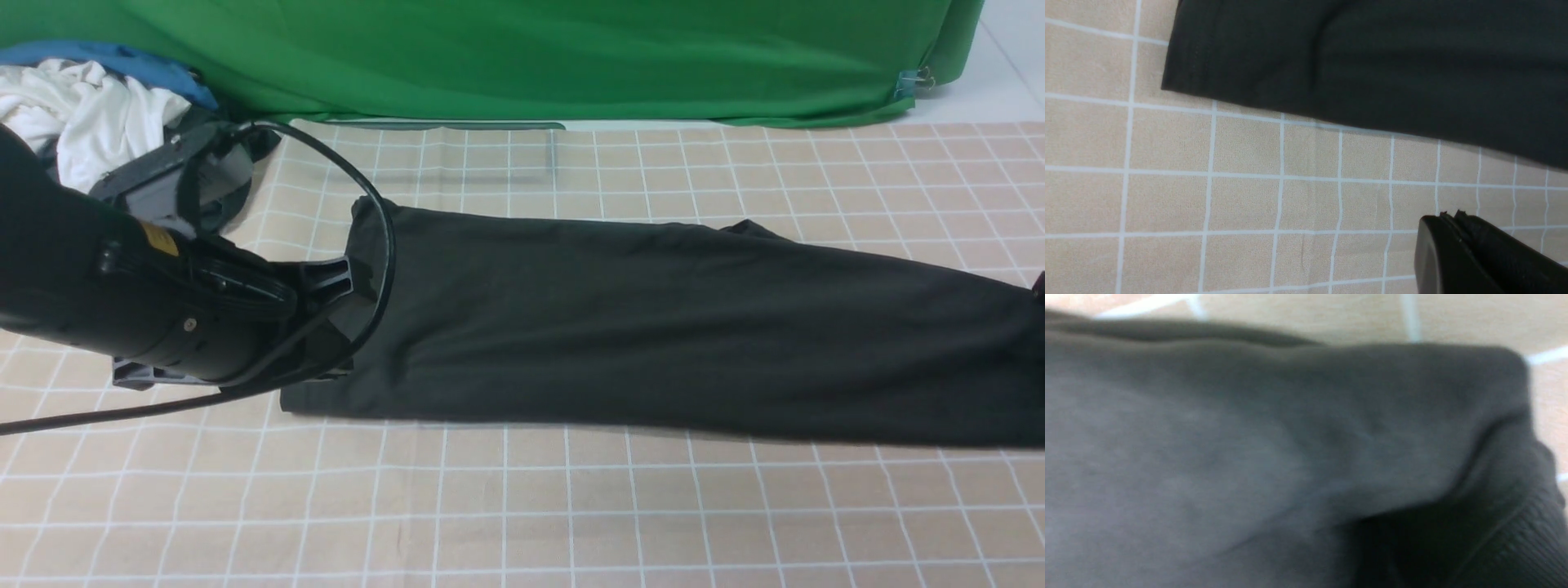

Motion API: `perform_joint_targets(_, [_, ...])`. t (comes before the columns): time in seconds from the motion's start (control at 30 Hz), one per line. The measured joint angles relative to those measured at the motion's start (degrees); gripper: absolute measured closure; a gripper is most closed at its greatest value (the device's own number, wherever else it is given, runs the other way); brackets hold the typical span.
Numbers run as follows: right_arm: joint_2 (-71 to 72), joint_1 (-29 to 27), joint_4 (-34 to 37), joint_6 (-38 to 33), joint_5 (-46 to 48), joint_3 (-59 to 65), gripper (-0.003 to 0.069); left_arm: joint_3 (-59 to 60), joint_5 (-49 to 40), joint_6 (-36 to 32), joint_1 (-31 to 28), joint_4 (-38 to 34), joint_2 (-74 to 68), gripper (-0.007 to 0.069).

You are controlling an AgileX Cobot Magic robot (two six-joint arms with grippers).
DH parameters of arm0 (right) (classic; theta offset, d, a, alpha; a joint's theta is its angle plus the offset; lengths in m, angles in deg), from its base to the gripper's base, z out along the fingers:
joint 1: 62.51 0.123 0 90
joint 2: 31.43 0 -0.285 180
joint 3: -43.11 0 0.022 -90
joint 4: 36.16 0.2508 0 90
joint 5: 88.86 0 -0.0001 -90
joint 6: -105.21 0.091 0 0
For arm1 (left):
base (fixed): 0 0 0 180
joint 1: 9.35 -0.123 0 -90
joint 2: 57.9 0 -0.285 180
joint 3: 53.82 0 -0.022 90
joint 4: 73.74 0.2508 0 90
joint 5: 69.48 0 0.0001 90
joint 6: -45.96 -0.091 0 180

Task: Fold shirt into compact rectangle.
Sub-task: 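Pull the folded dark garment lengthwise by its ends to straighten it flat on the table, then fold the right end of the dark garment over onto its left end with the right gripper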

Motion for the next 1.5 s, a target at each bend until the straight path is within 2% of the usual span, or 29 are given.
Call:
perform_joint_targets(0.03, [-0.06, 0.07, 0.52, -0.29, 0.12, -0.08, 0.0330, 0.00, 0.00, 0.00, 0.00, 0.00, 0.00, 0.0611])
perform_joint_targets(0.07, [-0.12, 0.12, 1.07, -0.95, 0.21, -0.15, 0.0438, 0.00, 0.00, -0.05, 0.00, 0.00, 0.00, 0.0611])
perform_joint_targets(0.17, [-0.19, 0.30, 1.24, -1.67, 0.54, -0.54, 0.0564, 0.00, 0.00, -0.10, 0.00, 0.00, 0.00, 0.0611])
perform_joint_targets(0.5, [6.94, -0.77, -5.73, 5.03, 1.00, -6.69, 0.0572, 0.05, -2.14, -0.53, 0.00, 0.45, 0.00, 0.0611])
perform_joint_targets(0.63, [9.67, 0.02, -5.04, 5.29, 2.28, -11.40, 0.0572, 0.05, -1.88, -1.18, 0.00, 0.48, 0.00, 0.0611])
perform_joint_targets(0.77, [11.89, 3.32, -2.83, 5.29, 2.61, -14.11, 0.0572, 0.09, -0.97, -1.76, 0.00, 0.48, 0.00, 0.0611])
perform_joint_targets(0.9, [13.92, 9.48, 0.12, 5.29, 2.61, -16.36, 0.0572, 0.09, -0.87, -1.76, 0.00, 0.48, 0.00, 0.0611])
perform_joint_targets(0.93, [14.73, 13.32, 1.15, 5.34, 2.61, -17.17, 0.0572, 0.09, -0.85, -1.81, 0.00, 0.48, 0.00, 0.0611])
perform_joint_targets(1.0, [14.99, 15.64, 1.68, 5.53, 2.68, -17.67, 0.0572, 0.09, -0.85, -1.81, 0.00, 0.48, 0.00, 0.0611])
perform_joint_targets(1.13, [15.19, 28.41, 3.07, 7.69, 2.61, -18.27, 0.0572, 0.09, -0.85, -1.81, 0.00, 0.42, 0.00, 0.0611])
perform_joint_targets(1.27, [14.51, 34.89, 3.33, 9.52, 1.99, -18.27, 0.0572, 0.09, -0.85, -1.81, 0.00, 0.42, 0.00, 0.0611])
perform_joint_targets(1.37, [12.49, 42.42, 4.37, 12.81, -0.93, -18.58, 0.0572, 0.09, -0.85, -1.81, 0.00, 0.24, 0.00, 0.0611])
perform_joint_targets(1.5, [9.46, 47.84, 9.55, 14.47, -5.63, -18.65, 0.0572, 0.09, -0.85, -1.81, 0.00, -0.74, 0.00, 0.0611])
